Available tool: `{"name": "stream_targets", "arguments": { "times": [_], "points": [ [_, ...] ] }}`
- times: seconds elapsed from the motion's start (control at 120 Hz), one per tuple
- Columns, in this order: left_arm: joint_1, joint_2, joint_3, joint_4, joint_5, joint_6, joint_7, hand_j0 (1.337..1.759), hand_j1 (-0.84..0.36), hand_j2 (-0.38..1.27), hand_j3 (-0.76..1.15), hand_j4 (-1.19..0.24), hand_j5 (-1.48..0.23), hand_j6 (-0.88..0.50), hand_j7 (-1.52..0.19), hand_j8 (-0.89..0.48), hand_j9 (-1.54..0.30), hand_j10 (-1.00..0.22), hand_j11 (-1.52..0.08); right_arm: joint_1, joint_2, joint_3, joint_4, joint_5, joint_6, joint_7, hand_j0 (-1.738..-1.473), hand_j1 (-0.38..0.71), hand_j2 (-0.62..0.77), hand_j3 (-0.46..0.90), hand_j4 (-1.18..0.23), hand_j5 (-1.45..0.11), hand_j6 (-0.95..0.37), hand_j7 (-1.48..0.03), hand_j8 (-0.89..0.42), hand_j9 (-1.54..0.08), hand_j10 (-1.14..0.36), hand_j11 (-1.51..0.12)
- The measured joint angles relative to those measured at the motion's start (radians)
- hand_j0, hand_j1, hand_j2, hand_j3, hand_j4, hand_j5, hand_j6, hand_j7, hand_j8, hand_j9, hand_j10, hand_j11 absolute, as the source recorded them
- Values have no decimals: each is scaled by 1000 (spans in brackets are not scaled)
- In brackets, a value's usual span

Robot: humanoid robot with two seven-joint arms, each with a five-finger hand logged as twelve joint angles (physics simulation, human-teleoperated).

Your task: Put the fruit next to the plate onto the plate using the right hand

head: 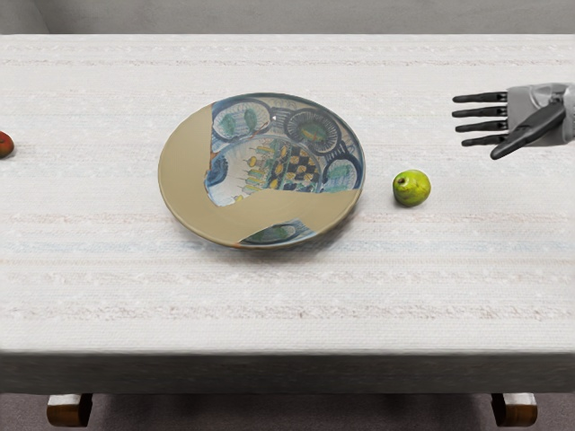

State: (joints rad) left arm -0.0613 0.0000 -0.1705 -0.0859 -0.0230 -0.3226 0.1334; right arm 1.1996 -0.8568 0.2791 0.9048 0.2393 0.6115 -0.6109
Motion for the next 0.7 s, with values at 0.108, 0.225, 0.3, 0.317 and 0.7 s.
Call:
{"name": "stream_targets", "arguments": {
  "times": [0.108,0.225,0.3,0.317,0.7],
  "points": [
    [0,0,0,0,0,0,0,1658,348,0,0,-1,-1,-1,-1,-1,-1,-1,-1,3,0,2,7,0,0,0,-1658,-349,-1,0,0,0,2,0,2,0,1,0],
    [0,0,0,0,0,0,0,1658,348,0,0,-1,-1,-1,-1,-1,-1,-1,-1,6,0,2,13,0,0,0,-1658,-349,-1,0,0,0,2,0,2,0,1,0],
    [0,0,-2,0,0,0,0,1658,348,0,0,-1,-1,-1,-1,-1,-1,-1,-1,13,0,1,21,-4,0,0,-1658,-349,-1,0,0,0,2,0,2,0,1,0],
    [0,0,-2,0,0,0,0,1658,348,0,0,-1,-1,-1,-1,-1,-1,-1,-1,15,0,0,26,-7,0,0,-1658,-349,-1,0,0,0,2,0,2,0,1,0],
    [0,0,-3,0,0,-1,0,1658,348,0,0,-1,-1,-1,-1,-1,-1,-1,-1,119,46,-20,211,-283,0,0,-1658,-349,0,0,0,0,1,0,0,0,0,0]
  ]
}}
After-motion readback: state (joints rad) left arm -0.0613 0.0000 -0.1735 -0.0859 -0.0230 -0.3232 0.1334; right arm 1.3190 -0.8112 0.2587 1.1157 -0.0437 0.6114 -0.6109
